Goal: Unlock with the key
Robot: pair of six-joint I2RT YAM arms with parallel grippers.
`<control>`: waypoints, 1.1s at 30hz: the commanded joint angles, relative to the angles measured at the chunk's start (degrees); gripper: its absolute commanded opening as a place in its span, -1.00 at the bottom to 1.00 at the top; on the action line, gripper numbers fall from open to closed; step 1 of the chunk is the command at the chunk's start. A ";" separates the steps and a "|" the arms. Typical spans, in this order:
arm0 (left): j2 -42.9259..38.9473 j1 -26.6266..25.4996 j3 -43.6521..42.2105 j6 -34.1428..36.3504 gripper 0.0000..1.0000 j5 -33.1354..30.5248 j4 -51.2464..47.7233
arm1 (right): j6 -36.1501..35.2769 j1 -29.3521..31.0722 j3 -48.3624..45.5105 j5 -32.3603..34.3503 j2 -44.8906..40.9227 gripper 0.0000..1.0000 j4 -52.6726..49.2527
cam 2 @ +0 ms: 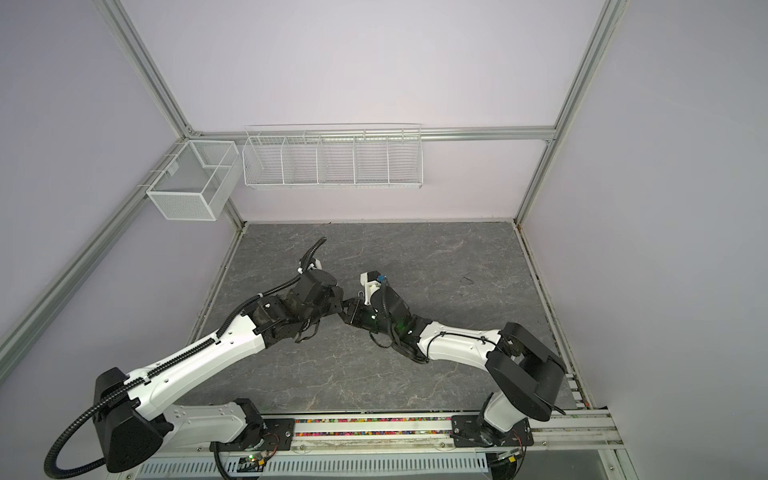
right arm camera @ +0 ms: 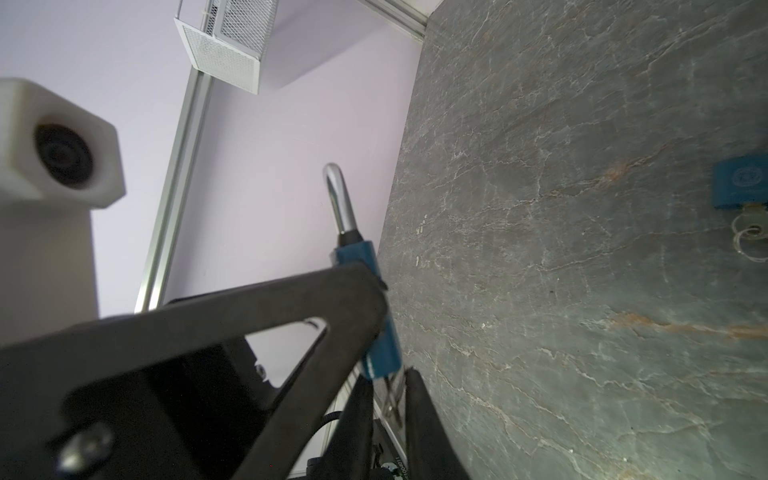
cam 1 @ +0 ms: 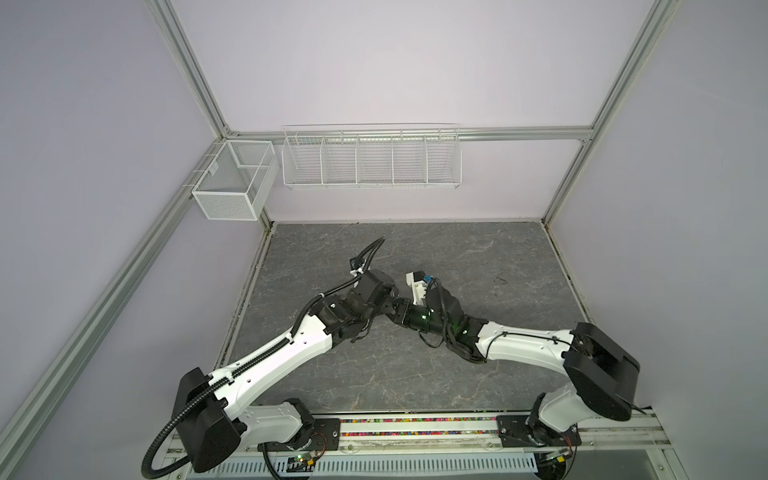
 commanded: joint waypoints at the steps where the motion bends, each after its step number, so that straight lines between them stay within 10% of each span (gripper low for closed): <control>1: -2.29 -0.21 0.41 1.41 -1.00 -2.59 0.67 | -1.09 0.54 -2.83 1.00 -2.34 -0.44 5.52; 33: -2.80 -0.34 -0.23 -0.39 -1.00 3.22 5.14 | -7.08 0.73 -4.51 4.18 -3.84 -0.87 8.59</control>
